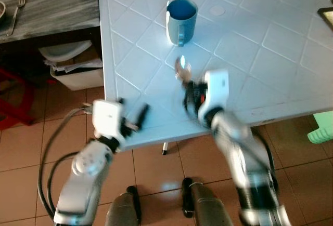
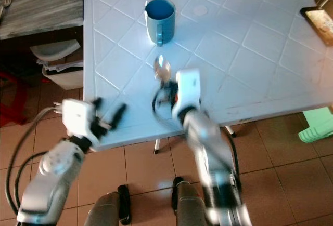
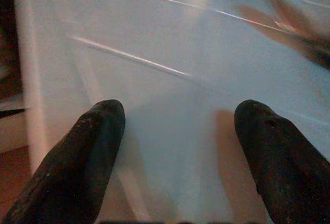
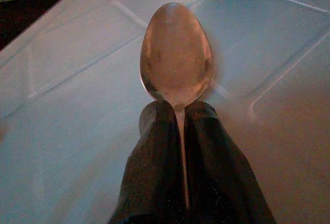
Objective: Setting the table
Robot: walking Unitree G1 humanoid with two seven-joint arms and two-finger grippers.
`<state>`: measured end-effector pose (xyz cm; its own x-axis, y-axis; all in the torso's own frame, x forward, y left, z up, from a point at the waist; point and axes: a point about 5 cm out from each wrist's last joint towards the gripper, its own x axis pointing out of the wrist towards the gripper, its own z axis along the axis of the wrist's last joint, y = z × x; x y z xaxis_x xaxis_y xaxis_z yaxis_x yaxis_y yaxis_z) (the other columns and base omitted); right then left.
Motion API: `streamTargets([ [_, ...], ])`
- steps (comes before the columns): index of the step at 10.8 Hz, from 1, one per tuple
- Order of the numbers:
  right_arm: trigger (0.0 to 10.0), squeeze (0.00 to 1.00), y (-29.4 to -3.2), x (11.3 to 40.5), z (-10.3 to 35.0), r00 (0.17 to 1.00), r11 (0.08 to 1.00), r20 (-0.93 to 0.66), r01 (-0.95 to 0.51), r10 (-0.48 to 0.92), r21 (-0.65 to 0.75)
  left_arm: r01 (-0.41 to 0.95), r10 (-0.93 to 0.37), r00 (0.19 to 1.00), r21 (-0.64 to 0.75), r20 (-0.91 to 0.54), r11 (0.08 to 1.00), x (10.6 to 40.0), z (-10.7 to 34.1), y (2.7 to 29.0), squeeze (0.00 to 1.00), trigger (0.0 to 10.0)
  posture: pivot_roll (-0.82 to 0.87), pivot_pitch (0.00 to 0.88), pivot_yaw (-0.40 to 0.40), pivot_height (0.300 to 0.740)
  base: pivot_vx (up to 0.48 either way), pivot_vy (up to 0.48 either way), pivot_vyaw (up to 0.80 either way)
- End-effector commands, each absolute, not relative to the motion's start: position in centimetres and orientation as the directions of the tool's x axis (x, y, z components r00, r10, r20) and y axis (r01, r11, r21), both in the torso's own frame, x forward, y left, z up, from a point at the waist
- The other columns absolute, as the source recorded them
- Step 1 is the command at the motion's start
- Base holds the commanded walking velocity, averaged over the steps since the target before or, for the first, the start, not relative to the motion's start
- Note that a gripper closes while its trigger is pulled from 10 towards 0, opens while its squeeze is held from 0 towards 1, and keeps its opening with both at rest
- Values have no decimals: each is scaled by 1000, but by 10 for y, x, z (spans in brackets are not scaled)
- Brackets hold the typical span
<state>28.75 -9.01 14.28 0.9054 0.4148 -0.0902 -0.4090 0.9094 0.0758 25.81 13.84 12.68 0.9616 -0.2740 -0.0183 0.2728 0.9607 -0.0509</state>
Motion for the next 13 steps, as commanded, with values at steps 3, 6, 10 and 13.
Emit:
streamTargets([
  [3,0,0,-95,280,119,912,926,-164,-376,377,38,160,-163,984,-53,-64,986,267,115,154,0,10000,-39,247,30,740,0,430,0],
  [6,0,0,-97,286,128,937,942,-101,-335,334,7,153,-155,987,-48,-34,987,272,116,151,0,10000,-44,240,32,740,0,480,0],
  [10,0,0,-96,292,151,940,939,29,-336,339,-72,78,-79,997,-30,-21,996,279,118,154,0,10000,-54,233,36,740,0,479,0],
  [13,0,0,-103,294,158,947,950,81,-307,311,-60,32,-32,999,-15,20,999,283,121,163,0,10000,-56,219,25,740,0,462,0],
])
